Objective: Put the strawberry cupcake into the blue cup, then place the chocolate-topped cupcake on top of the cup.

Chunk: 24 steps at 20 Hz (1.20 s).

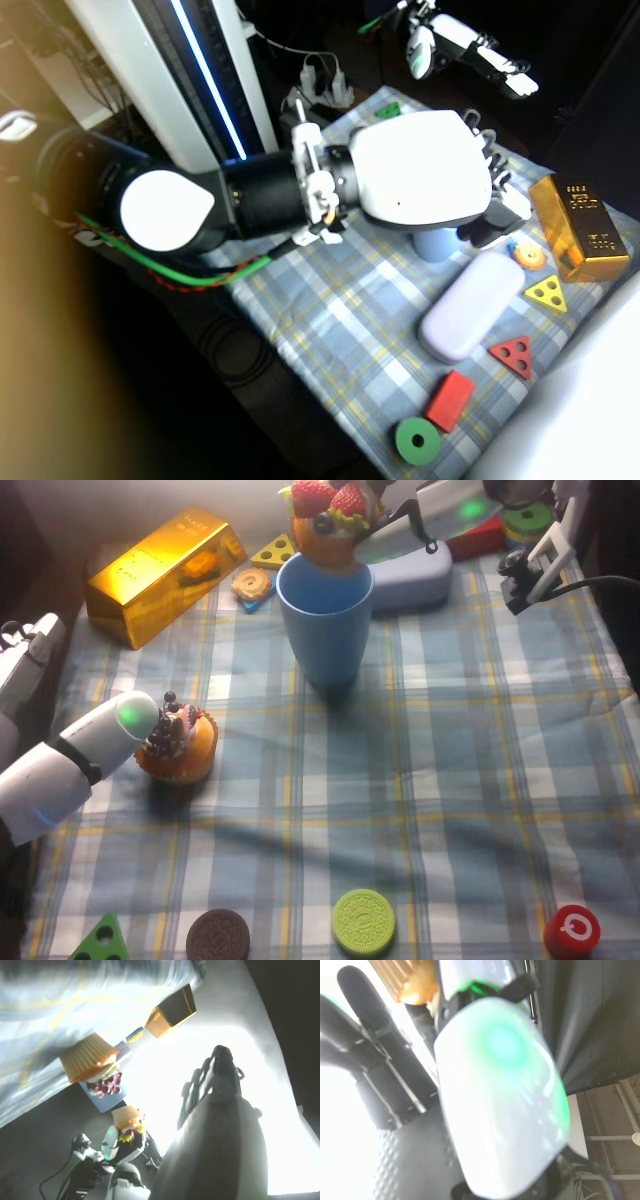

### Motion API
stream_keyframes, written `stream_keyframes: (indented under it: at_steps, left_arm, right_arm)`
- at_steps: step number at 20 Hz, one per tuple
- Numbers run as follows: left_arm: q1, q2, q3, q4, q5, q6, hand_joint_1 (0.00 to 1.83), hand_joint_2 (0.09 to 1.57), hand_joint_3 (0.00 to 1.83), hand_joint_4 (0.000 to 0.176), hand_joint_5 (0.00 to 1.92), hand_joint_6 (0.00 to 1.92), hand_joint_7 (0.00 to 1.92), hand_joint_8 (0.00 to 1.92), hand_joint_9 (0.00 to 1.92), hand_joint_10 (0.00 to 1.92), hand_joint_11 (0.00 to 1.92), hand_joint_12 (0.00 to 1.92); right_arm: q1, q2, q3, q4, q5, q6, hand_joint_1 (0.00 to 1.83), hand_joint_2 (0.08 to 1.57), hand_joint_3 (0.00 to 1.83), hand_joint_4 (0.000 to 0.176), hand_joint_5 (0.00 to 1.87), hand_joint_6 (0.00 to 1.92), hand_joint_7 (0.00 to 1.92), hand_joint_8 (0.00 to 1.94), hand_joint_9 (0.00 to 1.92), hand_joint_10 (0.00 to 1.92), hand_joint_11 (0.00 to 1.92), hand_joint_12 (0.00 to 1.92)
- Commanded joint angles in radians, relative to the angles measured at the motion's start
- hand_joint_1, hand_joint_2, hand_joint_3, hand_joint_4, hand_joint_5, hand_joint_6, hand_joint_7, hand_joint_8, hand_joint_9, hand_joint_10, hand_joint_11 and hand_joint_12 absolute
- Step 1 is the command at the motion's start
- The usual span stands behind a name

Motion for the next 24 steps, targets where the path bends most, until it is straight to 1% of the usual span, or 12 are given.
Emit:
stream_keyframes:
  at_steps: [1, 4, 5, 7, 9, 10, 12, 15, 16, 20, 22, 24]
  left_arm:
    - [-0.011, -0.003, 0.007, 0.040, -0.115, -0.006, 0.00, 0.82, 0.00, 0.022, 0.12, 0.00, 0.09, 0.00, 0.00, 0.00, 0.00, 0.00]
    - [-0.014, -0.002, 0.008, 0.043, -0.113, -0.006, 0.00, 0.82, 0.00, 0.000, 0.13, 0.00, 0.09, 0.00, 0.00, 0.00, 0.00, 0.00]
    - [-0.014, -0.003, 0.009, 0.044, -0.113, -0.006, 0.00, 0.82, 0.00, 0.010, 0.12, 0.00, 0.08, 0.00, 0.00, 0.00, 0.00, 0.00]
    - [-0.014, -0.003, 0.009, 0.044, -0.113, -0.006, 0.01, 0.81, 0.00, 0.011, 0.13, 0.01, 0.09, 0.00, 0.00, 0.00, 0.00, 0.00]
    - [-0.014, -0.002, 0.008, 0.045, -0.113, -0.006, 0.01, 0.83, 0.00, 0.002, 0.13, 0.00, 0.09, 0.00, 0.00, 0.00, 0.00, 0.00]
    - [-0.014, -0.002, 0.008, 0.045, -0.112, -0.006, 0.00, 0.83, 0.00, 0.017, 0.11, 0.00, 0.07, 0.00, 0.00, 0.00, 0.00, 0.00]
    - [-0.014, -0.003, 0.008, 0.044, -0.112, -0.006, 0.02, 0.82, 0.00, 0.002, 0.13, 0.01, 0.08, 0.00, 0.00, 0.00, 0.00, 0.00]
    - [-0.014, -0.003, 0.008, 0.044, -0.113, -0.006, 0.00, 0.82, 0.00, 0.006, 0.13, 0.00, 0.09, 0.01, 0.00, 0.00, 0.00, 0.00]
    - [-0.014, -0.003, 0.008, 0.044, -0.113, -0.006, 0.01, 0.81, 0.00, 0.032, 0.11, 0.00, 0.08, 0.00, 0.00, 0.00, 0.00, 0.00]
    - [-0.014, -0.003, 0.008, 0.044, -0.112, -0.007, 0.00, 0.81, 0.00, 0.035, 0.11, 0.00, 0.08, 0.00, 0.00, 0.00, 0.00, 0.00]
    - [-0.014, -0.003, 0.007, 0.044, -0.112, -0.007, 0.00, 0.82, 0.00, 0.023, 0.12, 0.00, 0.08, 0.00, 0.00, 0.00, 0.00, 0.00]
    - [-0.014, -0.003, 0.007, 0.044, -0.112, -0.007, 0.02, 0.80, 0.00, 0.044, 0.10, 0.00, 0.06, 0.00, 0.00, 0.00, 0.00, 0.00]
  right_arm:
    - [0.017, -0.004, 0.004, 0.065, 0.066, 0.006, 0.71, 1.09, 0.00, 0.000, 1.17, 0.00, 1.32, 0.24, 0.95, 1.24, 0.76, 1.63]
    - [0.006, -0.010, 0.007, 0.065, 0.066, 0.006, 0.59, 0.98, 0.00, 0.000, 1.10, 0.00, 1.04, 1.01, 0.94, 1.38, 0.79, 1.70]
    - [0.003, -0.016, 0.007, 0.065, 0.066, 0.006, 0.59, 1.03, 0.00, 0.000, 1.01, 0.00, 0.89, 1.13, 0.81, 1.49, 0.69, 1.81]
    - [0.000, -0.022, 0.008, 0.063, 0.066, 0.006, 0.62, 1.08, 0.00, 0.000, 0.97, 0.00, 0.89, 1.19, 0.88, 1.53, 0.77, 1.83]
    - [-0.011, -0.024, 0.009, 0.056, 0.066, 0.006, 0.58, 1.08, 0.00, 0.000, 0.89, 0.00, 0.85, 1.53, 0.88, 1.78, 0.84, 1.92]
    - [-0.016, -0.025, 0.010, 0.056, 0.066, 0.006, 0.60, 1.10, 0.00, 0.000, 0.89, 0.00, 0.77, 1.51, 0.79, 1.77, 0.76, 1.92]
    - [-0.020, -0.027, 0.012, 0.056, 0.065, 0.006, 0.52, 1.13, 0.00, 0.000, 0.82, 0.00, 0.67, 1.15, 0.64, 1.48, 0.56, 1.84]
    - [-0.020, -0.027, 0.013, 0.054, 0.065, 0.006, 0.47, 1.11, 0.00, 0.000, 0.81, 0.00, 0.72, 1.38, 0.72, 1.67, 0.66, 1.92]
    - [-0.020, -0.027, 0.014, 0.052, 0.065, 0.006, 0.51, 1.11, 0.00, 0.000, 0.81, 0.00, 0.66, 1.33, 0.67, 1.65, 0.62, 1.92]
    - [-0.021, -0.027, 0.014, 0.048, 0.065, 0.006, 0.49, 1.13, 0.00, 0.000, 0.79, 0.00, 0.86, 0.20, 0.75, 0.57, 0.40, 1.46]
    - [-0.021, -0.027, 0.014, 0.048, 0.065, 0.006, 0.48, 1.11, 0.00, 0.000, 0.78, 0.00, 0.84, 0.03, 0.75, 0.35, 0.35, 1.39]
    - [-0.021, -0.027, 0.013, 0.044, 0.065, 0.006, 0.46, 1.10, 0.00, 0.000, 0.62, 0.00, 0.67, 0.00, 0.67, 0.10, 0.30, 1.18]
